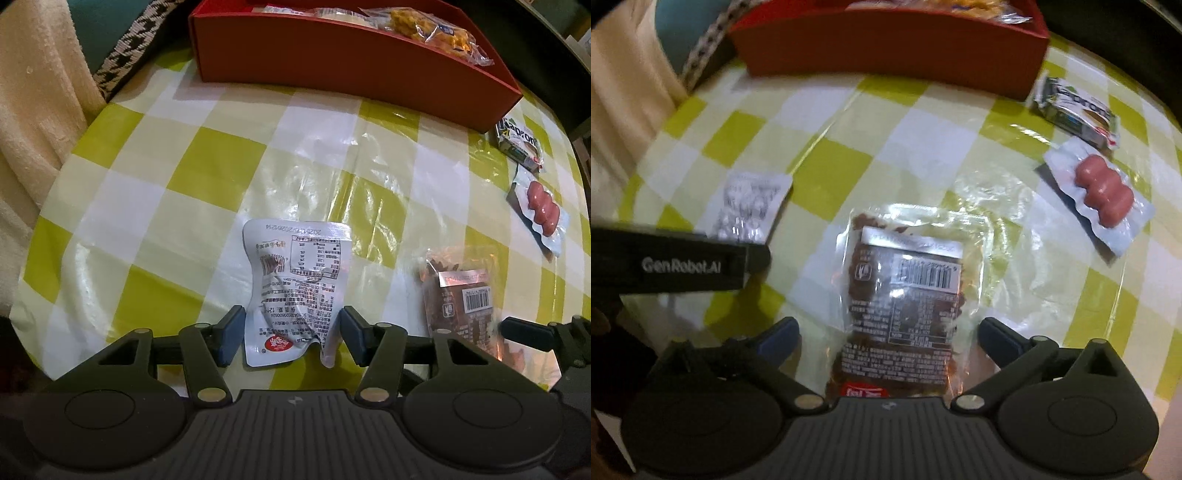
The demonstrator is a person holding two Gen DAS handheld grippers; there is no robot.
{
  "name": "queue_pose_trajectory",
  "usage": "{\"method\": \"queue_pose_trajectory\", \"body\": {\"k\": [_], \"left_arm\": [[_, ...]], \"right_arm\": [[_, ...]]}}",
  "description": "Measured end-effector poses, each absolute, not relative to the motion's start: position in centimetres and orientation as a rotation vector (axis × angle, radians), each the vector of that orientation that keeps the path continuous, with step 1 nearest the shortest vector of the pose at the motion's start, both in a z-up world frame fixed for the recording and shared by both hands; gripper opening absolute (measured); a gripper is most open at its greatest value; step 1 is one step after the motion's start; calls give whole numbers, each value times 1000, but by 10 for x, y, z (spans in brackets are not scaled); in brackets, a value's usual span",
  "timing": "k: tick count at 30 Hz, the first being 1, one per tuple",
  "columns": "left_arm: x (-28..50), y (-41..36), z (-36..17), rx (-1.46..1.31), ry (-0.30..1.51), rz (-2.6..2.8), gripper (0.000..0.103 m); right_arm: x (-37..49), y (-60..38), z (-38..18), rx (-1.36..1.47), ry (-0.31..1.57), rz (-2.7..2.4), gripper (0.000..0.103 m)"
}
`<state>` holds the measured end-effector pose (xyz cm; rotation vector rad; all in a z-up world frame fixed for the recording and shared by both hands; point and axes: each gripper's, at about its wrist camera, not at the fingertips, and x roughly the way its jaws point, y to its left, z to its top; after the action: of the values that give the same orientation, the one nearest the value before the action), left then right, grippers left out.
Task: Organize snacks
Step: 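Grasp and lift the brown jerky bag with the right tool while the left tool holds the packet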
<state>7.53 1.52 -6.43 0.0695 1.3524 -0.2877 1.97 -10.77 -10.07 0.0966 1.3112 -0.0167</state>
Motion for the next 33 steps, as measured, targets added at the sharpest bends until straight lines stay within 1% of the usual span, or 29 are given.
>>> {"method": "queue_pose_trajectory", "body": {"k": [5,6,7,9,10,12,13,14,15,16,17,20,22,24,25,27,28,30,31,32,33], "left_arm": [[77,15,-65,66,1358,-298,65],[77,16,-65,62,1360,-299,65],[77,16,-66,61,1359,-302,65],[78,16,-66,62,1361,-303,65],[78,16,-66,60,1361,-303,65],[78,16,-66,60,1362,-302,65],[78,16,-66,60,1362,-301,64],[78,16,-65,57,1362,-301,64],[77,16,-65,56,1361,-300,64],[77,17,-65,53,1361,-300,63],[78,17,-65,52,1361,-300,63],[77,18,-65,52,1362,-303,64],[77,15,-66,68,1361,-309,67],[76,12,-66,81,1360,-315,70],[76,11,-66,86,1360,-316,70],[76,10,-67,92,1361,-318,71],[76,10,-67,91,1362,-319,71],[76,11,-66,92,1362,-321,70],[75,11,-66,94,1363,-323,70],[75,12,-66,96,1364,-326,70],[75,12,-66,96,1364,-326,70]], "right_arm": [[24,-112,-100,121,1332,-16,103],[22,-113,-97,93,1328,-26,96],[19,-113,-96,93,1332,-10,93],[12,-112,-89,98,1325,15,78],[11,-112,-86,102,1319,27,74],[7,-111,-78,115,1301,50,59],[5,-111,-74,122,1292,62,55],[3,-111,-71,135,1282,71,49],[3,-111,-70,151,1278,81,30],[3,-115,-72,194,1292,96,18],[3,-120,-73,221,1297,85,11],[1,-138,-76,244,1285,23,11],[-3,-144,-73,144,1262,-39,12],[-10,-153,-69,160,1223,-52,18],[-12,-160,-69,226,1223,-26,23],[-12,-163,-73,311,1245,11,66],[-11,-159,-75,310,1249,32,72],[-9,-143,-77,252,1259,86,76],[-7,-134,-79,204,1269,105,80],[-6,-127,-81,153,1276,123,87],[-4,-121,-83,97,1285,140,92]]}}
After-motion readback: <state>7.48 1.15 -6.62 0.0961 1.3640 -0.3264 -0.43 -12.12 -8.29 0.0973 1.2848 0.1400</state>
